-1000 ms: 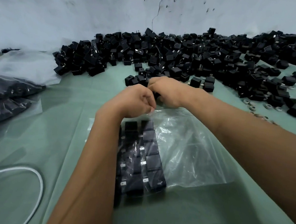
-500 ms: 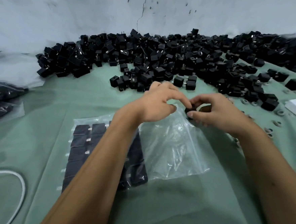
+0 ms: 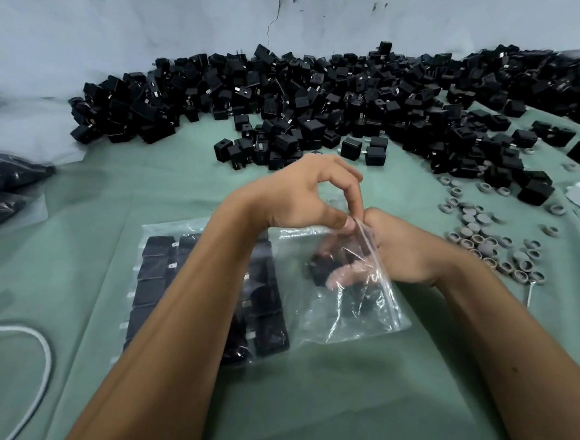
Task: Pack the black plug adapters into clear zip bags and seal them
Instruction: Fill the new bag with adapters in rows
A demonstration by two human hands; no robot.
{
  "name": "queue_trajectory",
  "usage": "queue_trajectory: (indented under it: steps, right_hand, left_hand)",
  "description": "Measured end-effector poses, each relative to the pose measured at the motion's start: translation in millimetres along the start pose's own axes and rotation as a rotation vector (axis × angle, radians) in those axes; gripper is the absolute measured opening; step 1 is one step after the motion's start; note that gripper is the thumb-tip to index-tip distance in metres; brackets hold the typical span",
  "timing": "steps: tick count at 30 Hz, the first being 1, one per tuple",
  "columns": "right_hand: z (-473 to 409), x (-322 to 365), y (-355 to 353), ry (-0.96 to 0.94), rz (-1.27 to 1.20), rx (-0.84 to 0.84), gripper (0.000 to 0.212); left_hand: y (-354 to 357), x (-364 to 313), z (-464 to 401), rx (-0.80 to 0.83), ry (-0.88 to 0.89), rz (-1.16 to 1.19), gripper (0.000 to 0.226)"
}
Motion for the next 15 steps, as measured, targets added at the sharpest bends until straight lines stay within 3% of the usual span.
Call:
queue_trajectory:
  steps: [3, 7, 15]
  right_hand:
    - [-0.3, 7.9, 13.6, -0.069, 0.008, 0.051, 0.035]
    - [0.8, -17.6, 17.9, 0.124, 0.056, 0.052, 0.051]
    - [5.8, -36.3, 6.6, 0.198, 0.3, -0.009, 0.048]
  left_hand:
    - [-5.4, -5.8, 5.4, 0.002, 0.035, 0.107, 0.022]
    - [-6.5, -7.3, 6.7, 0.012, 0.025, 0.107, 0.021]
    - [-2.3, -0.9, 6.0, 0.036, -0.028, 0.097, 0.019]
Point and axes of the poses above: each hand's wrist, its own z-axis away from the middle knuckle, its own y-axis out of the palm, x = y × z, the point moved 8 cm from there along -z, towards the middle knuckle, and after that the axes turned 5 degrees about -y, right-handed, at the moved point
